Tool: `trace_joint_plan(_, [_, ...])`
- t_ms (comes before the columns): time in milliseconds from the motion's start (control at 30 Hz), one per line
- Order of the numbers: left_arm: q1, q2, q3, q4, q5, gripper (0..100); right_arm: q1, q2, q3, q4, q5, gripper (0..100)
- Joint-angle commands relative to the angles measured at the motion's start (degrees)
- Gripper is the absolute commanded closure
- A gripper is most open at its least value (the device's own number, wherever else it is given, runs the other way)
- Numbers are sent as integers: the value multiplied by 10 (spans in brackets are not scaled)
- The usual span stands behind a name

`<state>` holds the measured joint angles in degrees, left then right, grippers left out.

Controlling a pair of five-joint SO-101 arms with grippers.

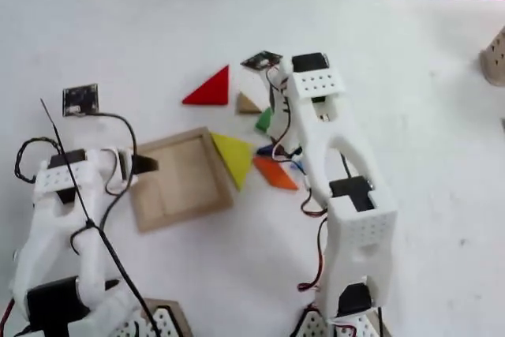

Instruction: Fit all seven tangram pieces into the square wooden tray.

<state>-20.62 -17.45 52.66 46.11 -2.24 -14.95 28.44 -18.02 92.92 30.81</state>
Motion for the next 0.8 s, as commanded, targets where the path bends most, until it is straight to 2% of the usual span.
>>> trace_joint_plan(0, [-2, -18, -25, -16, 4, 630, -6, -36, -23, 3, -5, 981])
trace_joint_plan(267, [-2, -18, -25, -16, 4, 630, -7, -15, -25, -21, -5, 964])
trace_joint_plan(533, [-2, -18, -25, -16, 4, 630, -27, 7, -26, -9, 34, 783])
trace_joint_plan(767, [-2, -18, -25, -16, 4, 630, -27, 7, -26, -45, 40, 781])
